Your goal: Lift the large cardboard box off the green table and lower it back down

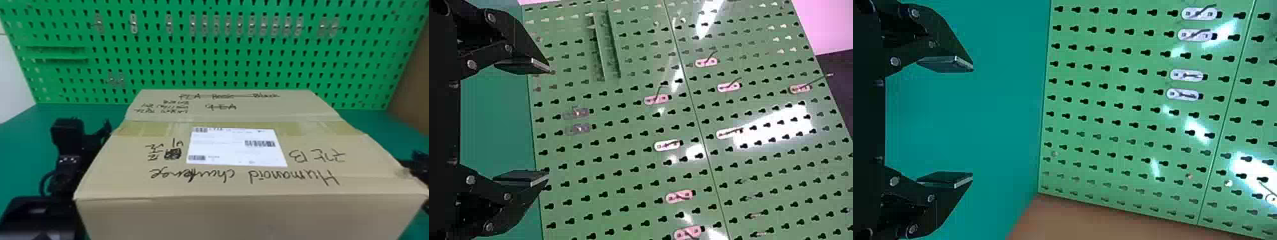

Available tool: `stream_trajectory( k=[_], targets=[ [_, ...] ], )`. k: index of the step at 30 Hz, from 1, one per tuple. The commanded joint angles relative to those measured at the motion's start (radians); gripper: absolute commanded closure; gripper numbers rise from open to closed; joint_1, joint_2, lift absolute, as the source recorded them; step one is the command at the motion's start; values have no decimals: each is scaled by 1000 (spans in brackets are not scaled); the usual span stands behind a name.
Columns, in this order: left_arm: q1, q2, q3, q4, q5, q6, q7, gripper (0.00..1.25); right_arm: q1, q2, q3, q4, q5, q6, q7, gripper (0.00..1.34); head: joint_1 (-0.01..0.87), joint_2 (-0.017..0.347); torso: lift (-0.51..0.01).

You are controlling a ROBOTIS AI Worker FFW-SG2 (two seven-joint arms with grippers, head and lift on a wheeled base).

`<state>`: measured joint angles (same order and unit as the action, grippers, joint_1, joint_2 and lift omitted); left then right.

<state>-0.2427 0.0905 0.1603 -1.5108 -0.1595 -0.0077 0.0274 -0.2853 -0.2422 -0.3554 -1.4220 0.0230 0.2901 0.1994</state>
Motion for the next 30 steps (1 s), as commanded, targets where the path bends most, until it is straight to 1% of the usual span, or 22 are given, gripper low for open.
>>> stream_trajectory(
  k=[1,30],
  targets=[
    [2,0,-1,0,0,0,0,490,0,3,4,0,0,0,0,483,508,51,-211],
    [0,-2,-4,-2,-3,0,0,490,-3,4,12,0,0,0,0,483,508,51,-211]
  ],
)
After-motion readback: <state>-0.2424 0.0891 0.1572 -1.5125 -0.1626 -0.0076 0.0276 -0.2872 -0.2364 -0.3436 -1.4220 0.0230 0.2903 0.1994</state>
